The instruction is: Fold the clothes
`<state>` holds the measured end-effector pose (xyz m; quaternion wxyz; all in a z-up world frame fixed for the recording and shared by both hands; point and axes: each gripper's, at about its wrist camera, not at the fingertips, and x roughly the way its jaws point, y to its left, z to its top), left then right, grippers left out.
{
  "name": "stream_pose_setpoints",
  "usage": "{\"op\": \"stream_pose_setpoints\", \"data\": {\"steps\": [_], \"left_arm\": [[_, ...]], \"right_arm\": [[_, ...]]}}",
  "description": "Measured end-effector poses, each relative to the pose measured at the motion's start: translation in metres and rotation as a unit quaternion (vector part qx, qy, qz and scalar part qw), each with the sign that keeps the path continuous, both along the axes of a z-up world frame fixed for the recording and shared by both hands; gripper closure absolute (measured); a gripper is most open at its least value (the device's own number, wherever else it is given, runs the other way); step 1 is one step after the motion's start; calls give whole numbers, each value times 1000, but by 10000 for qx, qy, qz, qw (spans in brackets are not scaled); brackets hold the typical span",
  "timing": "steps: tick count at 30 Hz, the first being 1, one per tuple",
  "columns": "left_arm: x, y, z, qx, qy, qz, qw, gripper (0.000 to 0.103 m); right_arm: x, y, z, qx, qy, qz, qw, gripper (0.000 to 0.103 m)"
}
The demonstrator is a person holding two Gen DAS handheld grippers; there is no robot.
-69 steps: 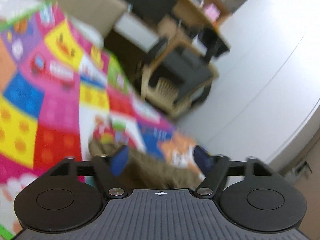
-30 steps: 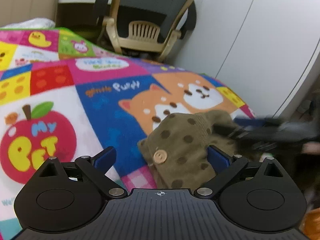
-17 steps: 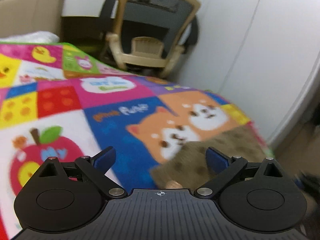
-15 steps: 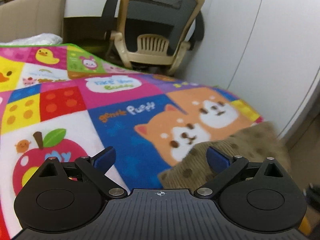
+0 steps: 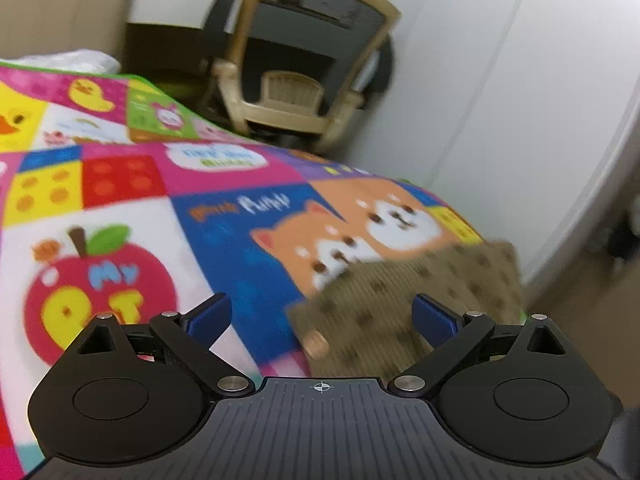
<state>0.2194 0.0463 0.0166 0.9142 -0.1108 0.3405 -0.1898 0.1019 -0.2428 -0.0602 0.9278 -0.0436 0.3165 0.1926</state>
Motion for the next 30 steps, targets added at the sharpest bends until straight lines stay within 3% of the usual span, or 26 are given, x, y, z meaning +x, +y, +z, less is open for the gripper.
{"op": "stream_pose_setpoints", "data": {"steps": [5, 8, 10, 14, 16, 22, 26, 30], "left_arm": [[-10, -14, -15, 480, -55, -152, 9987, 2], [-4, -13, -19, 450, 17, -105, 9989, 0], [-4, -14, -20, 504, -13, -121, 9987, 0], [-3, -13, -21, 469, 12, -128, 9988, 0], [-3, -11, -22, 441, 22, -127, 9989, 0], [-3, -6, -27, 325, 78, -142, 9993, 0], [-3, -4, -28, 277, 73, -151, 9995, 0], [-2, -4, -30, 200, 103, -153, 9996, 0]], "right_arm": [[-5, -4, 9, 90, -98, 71, 9999, 7], [-14, -12, 32, 463, -378, 462, 9971, 0], [-17, -7, 37, 193, -588, 639, 9960, 0], [0, 8, 7, -317, -130, 704, 9969, 0], [-1, 13, -3, -342, -153, 653, 9972, 0], [3, -2, 27, -59, -331, 1011, 9943, 0], [23, -32, 63, 140, -758, 631, 9950, 0], [79, -42, 71, 167, -838, -183, 9962, 0]]}}
